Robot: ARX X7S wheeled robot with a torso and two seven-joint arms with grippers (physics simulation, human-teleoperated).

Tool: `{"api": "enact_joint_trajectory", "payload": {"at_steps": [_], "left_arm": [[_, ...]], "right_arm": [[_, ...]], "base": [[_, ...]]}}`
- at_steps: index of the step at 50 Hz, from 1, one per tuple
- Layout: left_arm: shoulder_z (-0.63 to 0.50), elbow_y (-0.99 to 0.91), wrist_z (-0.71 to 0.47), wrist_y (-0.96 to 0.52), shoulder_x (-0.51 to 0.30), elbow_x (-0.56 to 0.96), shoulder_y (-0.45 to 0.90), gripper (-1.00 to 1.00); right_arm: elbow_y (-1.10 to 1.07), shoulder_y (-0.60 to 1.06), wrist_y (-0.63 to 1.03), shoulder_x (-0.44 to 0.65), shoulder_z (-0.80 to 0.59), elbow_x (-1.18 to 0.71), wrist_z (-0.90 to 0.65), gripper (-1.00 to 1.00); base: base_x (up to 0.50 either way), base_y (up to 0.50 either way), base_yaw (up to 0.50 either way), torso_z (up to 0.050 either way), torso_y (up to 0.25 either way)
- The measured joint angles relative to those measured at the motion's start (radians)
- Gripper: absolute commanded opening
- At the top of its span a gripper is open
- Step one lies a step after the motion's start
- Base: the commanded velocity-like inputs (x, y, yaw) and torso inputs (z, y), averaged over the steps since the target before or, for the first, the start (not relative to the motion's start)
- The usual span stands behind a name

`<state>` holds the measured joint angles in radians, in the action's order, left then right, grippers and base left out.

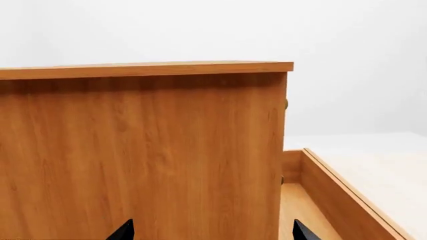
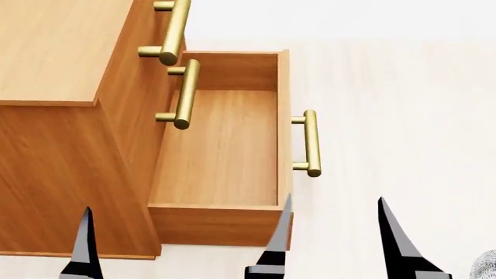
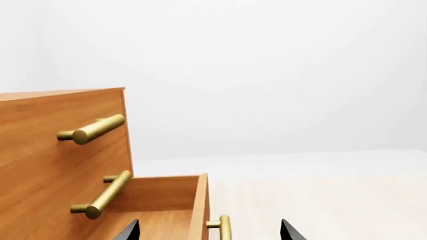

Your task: Put the bowl in the bottom drawer of the cabinet and close it.

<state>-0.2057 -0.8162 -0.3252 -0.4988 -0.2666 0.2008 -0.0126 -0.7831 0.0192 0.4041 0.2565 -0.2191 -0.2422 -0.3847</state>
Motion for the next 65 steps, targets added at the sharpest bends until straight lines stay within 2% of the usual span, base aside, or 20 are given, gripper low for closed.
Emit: {"api": "enact_joint_trajectory", "payload": {"at_steps": [7, 15, 28, 45, 65], "left_arm": [[-0.003, 0.005, -0.003, 0.006, -0.002, 0.002, -0.001, 1.00], [-0.006, 0.012, -0.006, 0.012, -0.005, 0.006, 0.000, 1.00], [-0.006, 0.015, -0.013, 0.015, -0.010, 0.015, 0.001, 1.00], [-0.002, 0.026, -0.021, 0.030, -0.016, 0.025, -0.001, 1.00], [-0.004, 0.025, -0.033, 0.030, -0.023, 0.037, 0.001, 1.00]], "right_arm": [[-0.021, 0.052, 0.068, -0.001, -0.001, -0.023, -0.015, 1.00], [-0.007, 0.199, 0.215, -0.014, -0.002, -0.068, -0.030, 1.00], [0.154, 0.451, 0.430, -0.058, -0.008, -0.124, -0.045, 1.00], [0.452, 0.635, 0.493, -0.112, -0.018, -0.166, -0.011, 1.00], [0.633, 0.740, 0.560, -0.153, -0.004, -0.213, -0.035, 1.00]], "base": [[0.00, 0.00, 0.00, 0.000, 0.000], [0.00, 0.00, 0.00, 0.000, 0.000], [0.00, 0.00, 0.00, 0.000, 0.000], [0.00, 0.00, 0.00, 0.000, 0.000], [0.00, 0.00, 0.00, 0.000, 0.000]]}}
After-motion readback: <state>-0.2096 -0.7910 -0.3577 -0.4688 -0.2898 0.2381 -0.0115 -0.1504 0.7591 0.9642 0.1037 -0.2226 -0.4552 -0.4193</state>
